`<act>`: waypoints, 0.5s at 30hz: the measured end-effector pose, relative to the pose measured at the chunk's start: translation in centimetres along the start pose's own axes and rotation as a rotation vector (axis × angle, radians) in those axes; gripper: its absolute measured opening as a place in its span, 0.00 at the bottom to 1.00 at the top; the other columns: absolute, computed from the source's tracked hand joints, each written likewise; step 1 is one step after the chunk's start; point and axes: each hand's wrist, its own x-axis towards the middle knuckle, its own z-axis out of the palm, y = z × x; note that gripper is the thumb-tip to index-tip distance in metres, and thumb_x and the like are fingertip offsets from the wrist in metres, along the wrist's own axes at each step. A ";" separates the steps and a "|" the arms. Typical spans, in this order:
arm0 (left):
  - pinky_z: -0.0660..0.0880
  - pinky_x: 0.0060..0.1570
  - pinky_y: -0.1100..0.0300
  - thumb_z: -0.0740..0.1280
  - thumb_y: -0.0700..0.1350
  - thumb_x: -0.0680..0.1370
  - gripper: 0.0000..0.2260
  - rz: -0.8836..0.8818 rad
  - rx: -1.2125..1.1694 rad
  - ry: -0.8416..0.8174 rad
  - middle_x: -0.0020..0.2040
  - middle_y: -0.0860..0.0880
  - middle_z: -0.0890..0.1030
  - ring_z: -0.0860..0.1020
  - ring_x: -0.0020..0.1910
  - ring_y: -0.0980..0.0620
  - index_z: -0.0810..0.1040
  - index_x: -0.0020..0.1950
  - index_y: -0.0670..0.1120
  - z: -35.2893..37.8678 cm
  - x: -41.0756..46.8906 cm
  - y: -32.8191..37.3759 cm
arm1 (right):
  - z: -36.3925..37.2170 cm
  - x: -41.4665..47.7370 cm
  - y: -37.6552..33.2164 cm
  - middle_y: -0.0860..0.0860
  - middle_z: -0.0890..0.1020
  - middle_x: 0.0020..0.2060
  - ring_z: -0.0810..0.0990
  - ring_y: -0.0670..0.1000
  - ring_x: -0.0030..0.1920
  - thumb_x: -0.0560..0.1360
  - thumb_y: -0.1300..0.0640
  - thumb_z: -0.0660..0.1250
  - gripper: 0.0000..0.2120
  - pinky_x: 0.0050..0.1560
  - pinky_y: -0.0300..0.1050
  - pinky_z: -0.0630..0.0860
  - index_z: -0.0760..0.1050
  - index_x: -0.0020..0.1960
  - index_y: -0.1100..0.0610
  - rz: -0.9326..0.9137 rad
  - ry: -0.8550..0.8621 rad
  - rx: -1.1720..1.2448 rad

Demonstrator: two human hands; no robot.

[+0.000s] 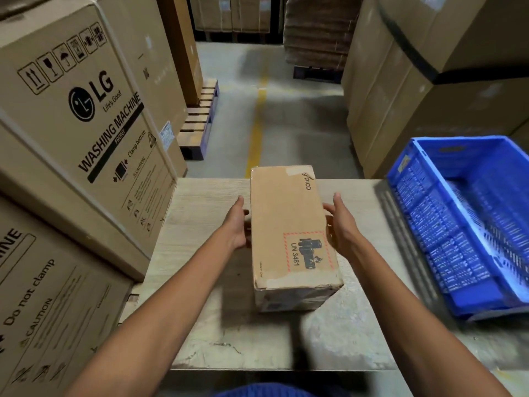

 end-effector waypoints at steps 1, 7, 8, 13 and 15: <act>0.79 0.51 0.50 0.53 0.67 0.81 0.28 0.015 0.019 -0.029 0.51 0.44 0.83 0.82 0.50 0.43 0.81 0.55 0.46 0.7 -0.7 0.5 | 0.3 -0.1 -0.5 0.58 0.84 0.57 0.81 0.60 0.60 0.81 0.31 0.48 0.33 0.55 0.53 0.79 0.78 0.65 0.54 -0.017 -0.024 -0.006; 0.79 0.43 0.54 0.52 0.60 0.85 0.25 0.210 0.027 -0.124 0.44 0.45 0.85 0.83 0.43 0.46 0.84 0.48 0.49 2.0 -2.8 1.6 | 1.8 -1.6 -2.4 0.51 0.85 0.52 0.83 0.55 0.55 0.84 0.38 0.49 0.26 0.62 0.56 0.77 0.82 0.51 0.50 -0.223 0.033 -0.026; 0.79 0.47 0.52 0.52 0.60 0.84 0.25 0.248 0.024 -0.139 0.47 0.44 0.85 0.83 0.46 0.45 0.84 0.51 0.48 1.8 -2.9 1.6 | 1.7 -2.1 -2.9 0.51 0.86 0.49 0.83 0.53 0.52 0.84 0.38 0.48 0.27 0.58 0.53 0.79 0.82 0.49 0.51 -0.237 0.045 -0.002; 0.75 0.62 0.40 0.58 0.65 0.81 0.24 0.406 -0.076 -0.105 0.58 0.39 0.83 0.81 0.60 0.38 0.85 0.52 0.49 1.2 -3.9 2.8 | 1.8 -2.9 -4.7 0.52 0.82 0.40 0.78 0.50 0.40 0.83 0.35 0.47 0.29 0.39 0.45 0.71 0.75 0.46 0.56 -0.281 0.037 0.132; 0.75 0.62 0.42 0.59 0.65 0.80 0.24 0.419 -0.136 -0.108 0.59 0.39 0.83 0.80 0.60 0.39 0.85 0.53 0.49 1.0 -4.2 3.1 | 2.0 -3.1 -4.8 0.52 0.82 0.41 0.79 0.51 0.41 0.82 0.34 0.47 0.30 0.41 0.45 0.73 0.75 0.45 0.56 -0.274 0.043 0.144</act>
